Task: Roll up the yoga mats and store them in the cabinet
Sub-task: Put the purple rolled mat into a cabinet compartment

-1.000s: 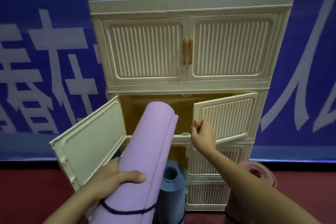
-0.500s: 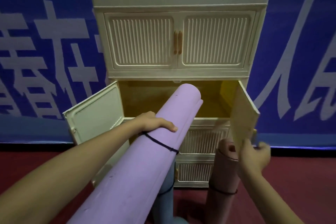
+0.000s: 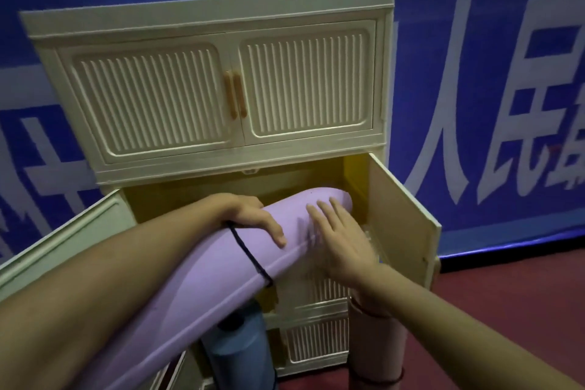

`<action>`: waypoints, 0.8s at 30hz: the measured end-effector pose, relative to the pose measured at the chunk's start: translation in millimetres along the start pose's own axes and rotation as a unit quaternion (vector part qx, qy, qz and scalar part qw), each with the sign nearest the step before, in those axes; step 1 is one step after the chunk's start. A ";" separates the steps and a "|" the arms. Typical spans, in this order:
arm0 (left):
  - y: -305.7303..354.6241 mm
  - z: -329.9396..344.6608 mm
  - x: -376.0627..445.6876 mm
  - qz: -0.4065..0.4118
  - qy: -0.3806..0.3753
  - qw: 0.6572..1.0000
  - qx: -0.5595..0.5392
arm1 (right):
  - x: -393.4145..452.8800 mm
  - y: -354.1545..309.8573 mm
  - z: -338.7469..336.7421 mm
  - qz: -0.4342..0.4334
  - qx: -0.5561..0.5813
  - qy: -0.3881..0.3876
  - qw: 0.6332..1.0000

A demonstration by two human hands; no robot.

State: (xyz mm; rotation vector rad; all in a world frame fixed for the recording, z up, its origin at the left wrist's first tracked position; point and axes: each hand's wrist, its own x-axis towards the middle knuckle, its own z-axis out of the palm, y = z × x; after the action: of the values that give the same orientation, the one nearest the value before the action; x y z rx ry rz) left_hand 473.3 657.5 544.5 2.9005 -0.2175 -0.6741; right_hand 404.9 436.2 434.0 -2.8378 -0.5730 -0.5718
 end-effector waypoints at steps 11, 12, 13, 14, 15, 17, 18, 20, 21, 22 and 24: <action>-9.3 6.5 63.7 0.029 0.066 0.996 0.045 | 108.0 32.7 58.5 -0.075 -0.125 -0.040 0.989; -15.2 14.0 62.4 0.022 0.092 0.995 0.045 | 109.2 34.9 58.7 -0.069 -0.147 -0.041 0.986; -23.2 21.3 59.2 0.011 0.104 0.993 0.058 | 110.6 35.6 57.8 -0.061 -0.165 -0.040 0.984; -33.5 28.3 54.4 0.000 0.094 0.992 0.082 | 111.4 34.7 56.6 -0.053 -0.177 -0.038 0.982; -44.5 35.2 48.7 -0.010 0.074 0.991 0.112 | 111.4 32.7 56.7 -0.041 -0.183 -0.037 0.982; -67.0 48.3 34.8 -0.040 0.056 0.985 0.159 | 111.9 25.9 57.0 -0.024 -0.194 -0.041 0.980; -74.8 50.5 30.7 -0.052 0.068 0.982 0.166 | 112.9 22.7 56.5 -0.015 -0.194 -0.044 0.980; -79.5 46.4 27.7 -0.053 0.126 0.977 0.163 | 115.0 20.8 52.8 0.000 -0.189 -0.042 0.981; -78.1 40.9 26.8 -0.047 0.153 0.972 0.169 | 116.4 21.4 49.8 0.006 -0.186 -0.038 0.982; -77.3 34.7 26.9 -0.042 0.171 0.968 0.177 | 118.1 22.3 46.8 0.010 -0.184 -0.034 0.982; -80.4 24.2 30.3 -0.029 0.195 0.962 0.190 | 123.5 23.7 43.2 0.018 -0.186 -0.030 0.982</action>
State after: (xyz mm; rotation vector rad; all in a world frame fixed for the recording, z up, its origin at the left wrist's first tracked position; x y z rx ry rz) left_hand 497.9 727.9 495.5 3.3355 -0.2336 -0.0553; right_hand 534.0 466.9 442.4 -3.2173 -0.4655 -0.6493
